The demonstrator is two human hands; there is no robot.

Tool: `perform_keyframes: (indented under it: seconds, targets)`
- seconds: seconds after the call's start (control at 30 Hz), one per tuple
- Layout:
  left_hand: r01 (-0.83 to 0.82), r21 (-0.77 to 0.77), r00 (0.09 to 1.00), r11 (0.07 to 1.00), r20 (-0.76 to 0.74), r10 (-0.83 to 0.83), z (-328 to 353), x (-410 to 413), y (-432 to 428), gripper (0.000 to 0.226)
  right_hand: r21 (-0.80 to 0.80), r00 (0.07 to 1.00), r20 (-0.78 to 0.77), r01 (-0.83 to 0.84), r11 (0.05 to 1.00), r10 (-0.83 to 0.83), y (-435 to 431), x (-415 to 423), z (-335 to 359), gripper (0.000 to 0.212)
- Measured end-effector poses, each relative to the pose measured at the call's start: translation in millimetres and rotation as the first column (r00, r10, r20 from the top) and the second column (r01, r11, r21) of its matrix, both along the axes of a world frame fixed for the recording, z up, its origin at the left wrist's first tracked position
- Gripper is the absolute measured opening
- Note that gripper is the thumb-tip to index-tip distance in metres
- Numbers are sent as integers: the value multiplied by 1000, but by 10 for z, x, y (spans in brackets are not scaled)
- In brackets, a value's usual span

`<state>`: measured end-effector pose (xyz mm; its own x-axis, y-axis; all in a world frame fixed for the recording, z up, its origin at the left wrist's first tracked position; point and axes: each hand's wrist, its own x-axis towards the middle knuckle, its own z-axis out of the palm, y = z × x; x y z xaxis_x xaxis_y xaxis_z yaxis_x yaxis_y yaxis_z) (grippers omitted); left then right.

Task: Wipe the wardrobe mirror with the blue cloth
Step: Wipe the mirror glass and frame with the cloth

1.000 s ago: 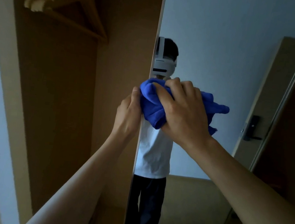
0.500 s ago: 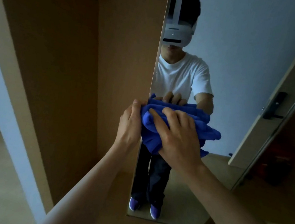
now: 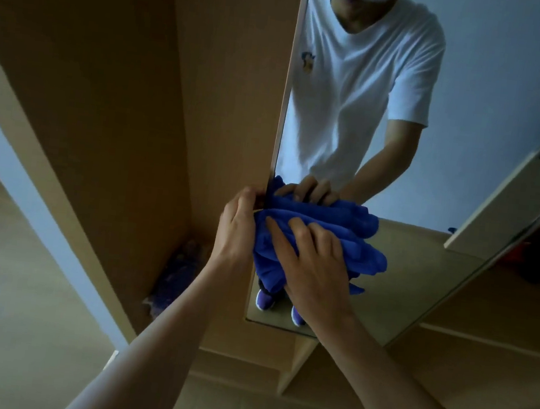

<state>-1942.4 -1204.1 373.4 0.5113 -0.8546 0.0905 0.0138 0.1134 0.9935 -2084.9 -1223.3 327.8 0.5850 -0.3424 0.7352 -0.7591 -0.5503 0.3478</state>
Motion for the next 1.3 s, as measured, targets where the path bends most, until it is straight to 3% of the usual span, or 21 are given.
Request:
perform_keyframes:
  seconds: [0.2, 0.73, 0.93, 1.03, 1.17, 1.3]
  targets:
    - [2, 77, 1000, 997, 5, -2, -479, 7, -30, 39, 85, 999, -16, -43, 995, 45, -1, -22, -575, 42]
    - [-44, 83, 999, 996, -11, 45, -1250, -7, -95, 42, 278, 999, -38, 7, 961, 3, 16, -9, -2199, 45]
    - [-96, 96, 982, 991, 171, 79, -1458, -83, -127, 43, 357, 997, -77, 38, 933, -11, 11, 19, -2635, 48]
    - [-85, 63, 992, 994, 101, 79, -1539, -90, -136, 29, 453, 991, -131, 59, 890, 1, 45, 0, -2818, 54]
    - [-72, 38, 994, 997, 90, 68, -1563, -139, -93, 26, 649, 976, -215, 113, 752, 39, 58, -85, -3006, 72]
    - [-55, 57, 995, 997, 87, 50, -1540, -125, -64, 25, 744, 963, -253, 134, 655, 91, 51, -129, -2865, 78]
